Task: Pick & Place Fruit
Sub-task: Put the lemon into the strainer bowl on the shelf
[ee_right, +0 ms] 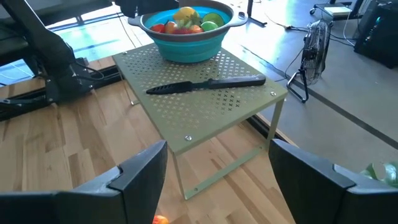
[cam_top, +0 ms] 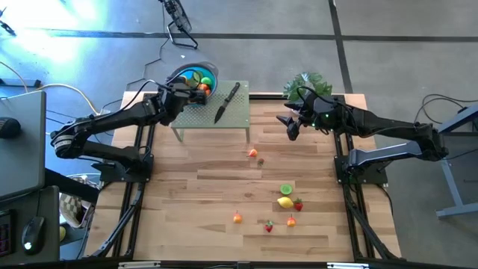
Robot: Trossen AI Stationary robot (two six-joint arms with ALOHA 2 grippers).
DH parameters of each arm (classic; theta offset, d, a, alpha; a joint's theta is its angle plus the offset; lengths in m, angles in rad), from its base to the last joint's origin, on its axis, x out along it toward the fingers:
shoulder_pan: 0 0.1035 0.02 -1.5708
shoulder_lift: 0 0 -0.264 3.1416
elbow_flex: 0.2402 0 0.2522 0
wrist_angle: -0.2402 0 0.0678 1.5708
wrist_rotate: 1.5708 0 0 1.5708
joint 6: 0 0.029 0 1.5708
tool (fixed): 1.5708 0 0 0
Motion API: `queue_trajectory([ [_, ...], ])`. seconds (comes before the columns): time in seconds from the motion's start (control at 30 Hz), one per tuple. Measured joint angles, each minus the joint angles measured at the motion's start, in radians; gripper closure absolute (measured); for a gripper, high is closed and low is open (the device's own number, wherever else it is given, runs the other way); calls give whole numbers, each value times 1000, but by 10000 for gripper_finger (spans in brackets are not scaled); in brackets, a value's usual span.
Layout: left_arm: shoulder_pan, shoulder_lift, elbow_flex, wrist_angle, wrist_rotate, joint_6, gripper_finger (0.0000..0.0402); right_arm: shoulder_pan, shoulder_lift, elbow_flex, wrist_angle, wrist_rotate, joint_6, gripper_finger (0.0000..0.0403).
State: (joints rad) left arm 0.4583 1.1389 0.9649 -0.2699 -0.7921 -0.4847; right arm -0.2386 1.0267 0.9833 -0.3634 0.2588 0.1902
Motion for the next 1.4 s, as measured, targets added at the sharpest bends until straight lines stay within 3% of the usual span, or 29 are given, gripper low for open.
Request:
queue_trajectory([
  [0.17,0,-6,0,86,81,11,198,0,0,0,0,-1,0,129],
  [0.37,0,-16,2,123,186,17,256,1,0,0,0,-5,0,129],
  [0.77,-10,-20,2,212,489,6,336,1,0,0,0,-34,-11,129],
  [1.07,-124,-20,2,238,487,37,396,3,0,0,0,-136,-3,129],
  [1.4,-266,-20,2,288,443,39,400,37,0,0,1,-155,0,129],
])
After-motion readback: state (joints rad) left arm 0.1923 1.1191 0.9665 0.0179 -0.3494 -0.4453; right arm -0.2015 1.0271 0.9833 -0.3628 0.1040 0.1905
